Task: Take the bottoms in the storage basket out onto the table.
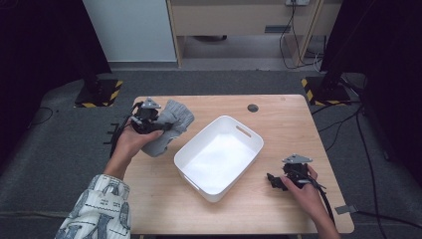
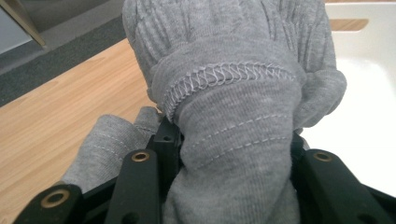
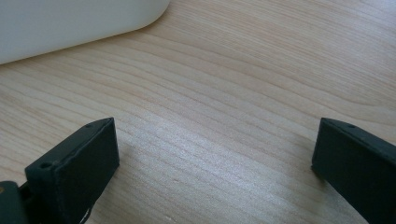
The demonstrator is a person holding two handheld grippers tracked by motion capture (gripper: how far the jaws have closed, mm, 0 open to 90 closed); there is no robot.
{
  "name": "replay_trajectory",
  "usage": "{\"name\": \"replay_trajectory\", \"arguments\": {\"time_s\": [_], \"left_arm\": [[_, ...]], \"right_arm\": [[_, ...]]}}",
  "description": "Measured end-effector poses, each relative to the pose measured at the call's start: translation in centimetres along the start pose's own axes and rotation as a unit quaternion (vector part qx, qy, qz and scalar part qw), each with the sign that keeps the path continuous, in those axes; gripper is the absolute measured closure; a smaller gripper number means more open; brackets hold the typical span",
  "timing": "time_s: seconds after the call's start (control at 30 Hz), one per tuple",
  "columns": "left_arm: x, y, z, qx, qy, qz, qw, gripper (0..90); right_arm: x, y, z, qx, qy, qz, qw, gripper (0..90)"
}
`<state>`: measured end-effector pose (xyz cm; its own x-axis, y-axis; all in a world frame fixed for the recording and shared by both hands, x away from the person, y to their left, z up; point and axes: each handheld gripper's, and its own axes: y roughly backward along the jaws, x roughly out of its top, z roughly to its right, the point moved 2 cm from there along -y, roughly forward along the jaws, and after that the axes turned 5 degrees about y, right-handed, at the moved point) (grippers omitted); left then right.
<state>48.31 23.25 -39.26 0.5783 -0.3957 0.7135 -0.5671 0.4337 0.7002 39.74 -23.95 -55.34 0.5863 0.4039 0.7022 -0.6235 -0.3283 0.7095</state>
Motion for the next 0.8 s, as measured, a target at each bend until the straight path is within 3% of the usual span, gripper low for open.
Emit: {"name": "replay_trajectory", "arguments": {"time_s": [0.4, 0.8], "left_arm": [[-1.3, -0.3, -2.0, 0.008, 0.016, 0.001, 0.9998, 56.1], [-3.1, -0.9, -3.1, 0.013, 0.024, -0.002, 0.9996, 56.1]], "right_arm": [[0.0, 0.0, 0.0, 0.000, -0.001, 0.000, 1.0000, 0.6], [0.0, 0.0, 0.0, 0.001, 0.000, 0.000, 1.0000, 0.6]]}}
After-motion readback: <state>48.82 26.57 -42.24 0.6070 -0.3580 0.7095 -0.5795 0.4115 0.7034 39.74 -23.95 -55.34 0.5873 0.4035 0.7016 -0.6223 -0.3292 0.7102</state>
